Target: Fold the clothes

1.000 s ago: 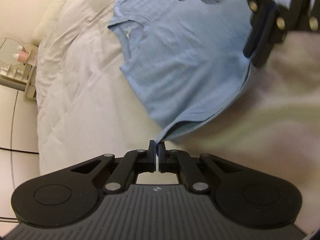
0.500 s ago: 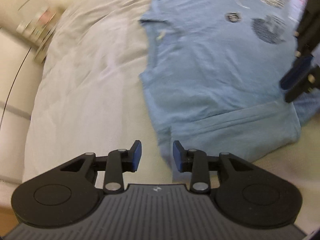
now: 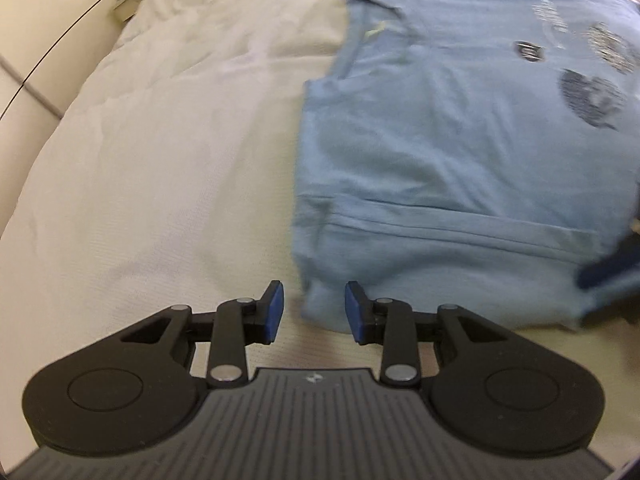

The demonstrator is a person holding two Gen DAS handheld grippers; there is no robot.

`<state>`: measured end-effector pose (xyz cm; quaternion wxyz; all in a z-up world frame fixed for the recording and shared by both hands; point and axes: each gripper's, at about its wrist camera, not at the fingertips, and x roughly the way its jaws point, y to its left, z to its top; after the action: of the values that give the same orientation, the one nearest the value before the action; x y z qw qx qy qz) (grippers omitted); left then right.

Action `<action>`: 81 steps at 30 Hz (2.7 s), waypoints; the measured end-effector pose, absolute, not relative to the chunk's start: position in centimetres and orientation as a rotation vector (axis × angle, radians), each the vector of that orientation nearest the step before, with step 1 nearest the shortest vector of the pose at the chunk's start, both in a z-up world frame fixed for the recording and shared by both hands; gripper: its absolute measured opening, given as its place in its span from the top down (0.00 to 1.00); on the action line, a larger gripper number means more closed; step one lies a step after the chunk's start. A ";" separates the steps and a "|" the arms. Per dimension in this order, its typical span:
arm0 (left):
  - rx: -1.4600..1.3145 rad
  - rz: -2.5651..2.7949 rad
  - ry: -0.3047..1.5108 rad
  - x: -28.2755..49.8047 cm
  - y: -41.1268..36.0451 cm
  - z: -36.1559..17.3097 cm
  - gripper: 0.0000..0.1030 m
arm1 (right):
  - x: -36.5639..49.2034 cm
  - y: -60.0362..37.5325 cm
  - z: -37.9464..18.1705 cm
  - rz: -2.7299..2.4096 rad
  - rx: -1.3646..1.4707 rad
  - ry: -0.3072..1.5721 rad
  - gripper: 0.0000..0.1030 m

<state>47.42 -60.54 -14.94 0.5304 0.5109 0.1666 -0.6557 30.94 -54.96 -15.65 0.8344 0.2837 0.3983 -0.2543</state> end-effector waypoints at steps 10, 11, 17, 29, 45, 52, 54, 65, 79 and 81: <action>1.040 -1.495 0.531 46.4 -56.1 -8.8 0.71 | 26.4 -53.7 -11.9 -0.658 0.576 0.872 0.71; 1.018 -1.491 0.545 46.0 -55.4 -8.0 0.71 | 25.8 -53.5 -11.2 -0.680 0.567 0.881 0.66; 0.911 -1.467 0.629 42.3 -51.6 -4.5 0.70 | 20.3 -51.6 -7.0 -0.813 0.581 0.902 0.60; 0.841 -1.441 0.715 27.9 -49.3 -1.3 0.60 | 7.0 -52.2 -3.1 -0.919 0.625 0.895 0.55; 0.770 -1.342 0.824 7.9 -57.5 1.3 0.52 | -15.6 -65.5 -1.8 -0.950 0.656 0.885 0.50; 0.754 -1.291 0.804 7.8 -60.0 1.2 0.49 | -16.1 -69.6 -1.0 -0.898 0.615 0.894 0.50; 0.750 -1.291 0.799 7.6 -61.0 0.7 0.49 | -15.6 -70.7 -0.3 -0.878 0.591 0.899 0.50; 0.828 -1.400 0.688 3.6 -69.1 -1.1 0.44 | -12.0 -79.2 1.4 -0.811 0.504 0.922 0.46; 0.878 -1.146 0.747 -3.2 -79.9 -5.7 0.43 | -8.9 -94.9 -3.9 -0.468 0.414 1.001 0.45; 0.881 -1.115 0.761 -3.9 -81.0 -6.4 0.43 | -8.4 -97.0 -4.5 -0.430 0.396 1.012 0.45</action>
<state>-3.95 -81.01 -6.41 0.6924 0.3943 0.3404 -0.4993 -8.43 -96.98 -4.51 0.8341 0.1869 0.4776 -0.2031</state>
